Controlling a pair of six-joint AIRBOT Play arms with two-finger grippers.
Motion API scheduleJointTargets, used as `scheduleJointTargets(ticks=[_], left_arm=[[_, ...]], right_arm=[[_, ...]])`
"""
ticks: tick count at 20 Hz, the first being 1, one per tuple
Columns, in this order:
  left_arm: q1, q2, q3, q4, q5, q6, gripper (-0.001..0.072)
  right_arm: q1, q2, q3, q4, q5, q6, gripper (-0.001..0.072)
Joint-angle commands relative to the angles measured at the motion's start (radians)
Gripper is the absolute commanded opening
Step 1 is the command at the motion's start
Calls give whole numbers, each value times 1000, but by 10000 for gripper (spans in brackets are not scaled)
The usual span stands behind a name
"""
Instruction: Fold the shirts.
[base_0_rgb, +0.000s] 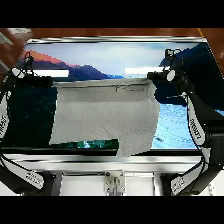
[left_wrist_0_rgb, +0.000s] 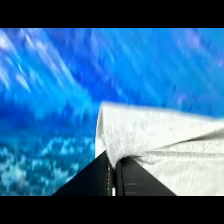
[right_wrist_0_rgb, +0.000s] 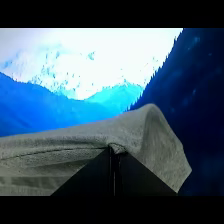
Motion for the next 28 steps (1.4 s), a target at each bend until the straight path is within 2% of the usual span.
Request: scheduleJointTargets(ticks=[1, 3, 6, 9, 12, 13, 14, 15, 17, 19, 20, 21, 22, 24, 28], left_arm=[[-1, -16, 3, 12, -174, 103, 38], [-2, -16, 2, 47, -319, 121, 37], [-2, -20, 2, 133, -428, 22, 37], [-2, -43, 2, 132, -493, -27, 37], [-1, -65, 2, 131, -534, -37, 51], [-1, -64, 3, 131, -545, -37, 182], [3, -63, 12, 131, -576, -37, 406], [13, -61, 32, 131, -618, -37, 458], [48, -42, 88, 86, -697, -58, 458], [103, 10, 111, -7, -748, -71, 460], [132, 37, 110, -33, -769, -72, 478], [164, 63, 103, -54, -811, -71, 539], [194, 95, 66, -53, -842, -70, 558], [265, 196, -125, -54, -832, -56, 569], [412, 439, -650, -122, -630, 47, 569]], right_arm=[[-10, 12, 0, -18, 255, 26, 56], [-23, 23, 0, -29, 419, 31, 56], [-26, 5, -3, -28, 601, 78, 56], [-23, -21, -3, -21, 615, 123, 56], [-24, -27, -2, -19, 607, 132, 72], [-24, -24, 4, -15, 603, 132, 230], [-27, -16, 14, -16, 604, 132, 535], [-28, 3, 26, -24, 610, 123, 645], [-35, 77, 34, -80, 628, 105, 645], [-68, 162, 34, -195, 732, 116, 645], [-97, 197, 32, -232, 805, 111, 645], [-134, 226, 24, -232, 870, 93, 645], [-177, 257, -2, -207, 924, 63, 645], [-266, 325, -105, -131, 965, 5, 645], [-421, 450, -380, 75, 894, -98, 645]])
